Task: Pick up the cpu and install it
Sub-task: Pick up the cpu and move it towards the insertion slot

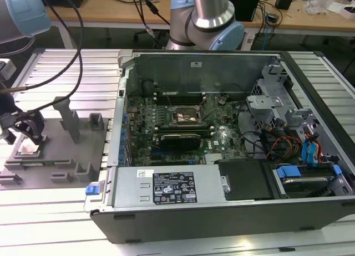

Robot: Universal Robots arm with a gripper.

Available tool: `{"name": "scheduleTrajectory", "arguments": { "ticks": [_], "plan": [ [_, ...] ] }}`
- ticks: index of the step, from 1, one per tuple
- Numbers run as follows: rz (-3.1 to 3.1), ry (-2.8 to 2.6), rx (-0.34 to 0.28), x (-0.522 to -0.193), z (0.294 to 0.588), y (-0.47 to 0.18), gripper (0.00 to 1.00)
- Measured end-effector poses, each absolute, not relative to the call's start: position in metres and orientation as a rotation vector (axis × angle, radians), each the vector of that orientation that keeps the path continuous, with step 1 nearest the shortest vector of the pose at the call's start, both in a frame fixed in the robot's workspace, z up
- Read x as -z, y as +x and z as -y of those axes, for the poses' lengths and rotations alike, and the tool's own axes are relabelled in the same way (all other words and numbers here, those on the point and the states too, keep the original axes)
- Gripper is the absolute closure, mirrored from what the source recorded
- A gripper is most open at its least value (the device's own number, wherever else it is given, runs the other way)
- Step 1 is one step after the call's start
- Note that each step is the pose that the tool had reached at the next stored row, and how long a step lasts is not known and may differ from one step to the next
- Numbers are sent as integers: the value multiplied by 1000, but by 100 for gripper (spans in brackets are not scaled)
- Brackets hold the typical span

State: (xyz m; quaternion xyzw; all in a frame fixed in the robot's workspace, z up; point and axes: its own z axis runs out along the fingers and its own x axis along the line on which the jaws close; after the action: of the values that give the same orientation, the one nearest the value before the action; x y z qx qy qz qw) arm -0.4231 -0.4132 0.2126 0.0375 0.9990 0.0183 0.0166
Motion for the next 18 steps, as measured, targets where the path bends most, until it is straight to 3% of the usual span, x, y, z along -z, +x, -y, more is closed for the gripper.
{"name": "scheduleTrajectory", "arguments": {
  "ticks": [18],
  "plan": [
    [-3118,117,-52,-194,407,-423,34]
  ]
}}
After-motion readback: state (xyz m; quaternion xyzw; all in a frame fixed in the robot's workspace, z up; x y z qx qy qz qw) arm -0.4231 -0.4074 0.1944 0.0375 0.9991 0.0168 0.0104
